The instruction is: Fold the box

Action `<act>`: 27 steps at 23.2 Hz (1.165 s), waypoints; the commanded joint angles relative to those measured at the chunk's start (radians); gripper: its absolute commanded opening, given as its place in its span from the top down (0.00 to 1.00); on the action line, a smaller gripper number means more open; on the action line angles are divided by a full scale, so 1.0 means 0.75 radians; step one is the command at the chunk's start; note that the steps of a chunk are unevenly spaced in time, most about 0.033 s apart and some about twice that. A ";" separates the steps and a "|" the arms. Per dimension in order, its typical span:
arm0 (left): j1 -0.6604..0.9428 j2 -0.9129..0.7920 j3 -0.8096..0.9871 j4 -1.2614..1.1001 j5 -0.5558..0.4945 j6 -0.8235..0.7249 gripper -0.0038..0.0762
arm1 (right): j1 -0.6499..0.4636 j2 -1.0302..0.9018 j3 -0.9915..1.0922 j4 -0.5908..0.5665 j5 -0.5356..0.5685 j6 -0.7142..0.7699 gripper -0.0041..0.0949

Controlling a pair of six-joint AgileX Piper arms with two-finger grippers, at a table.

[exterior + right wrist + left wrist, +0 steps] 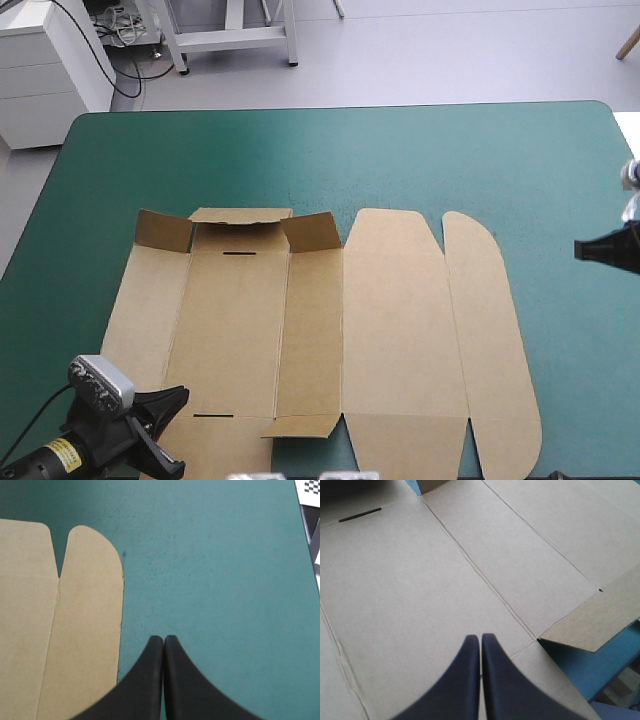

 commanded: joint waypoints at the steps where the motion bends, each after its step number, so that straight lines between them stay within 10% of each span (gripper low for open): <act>1: -0.007 0.017 -0.045 -0.046 -0.072 -0.011 0.96 | 0.014 -0.205 0.218 0.033 -0.124 0.018 0.98; 9: -0.007 0.039 -0.049 -0.033 -0.071 -0.119 0.96 | 0.376 -0.389 0.533 -0.014 -0.163 -0.006 0.98; 27: 0.098 0.936 -0.600 0.149 -0.248 -0.303 0.96 | 0.400 -0.389 0.534 -0.019 -0.183 -0.067 0.98</act>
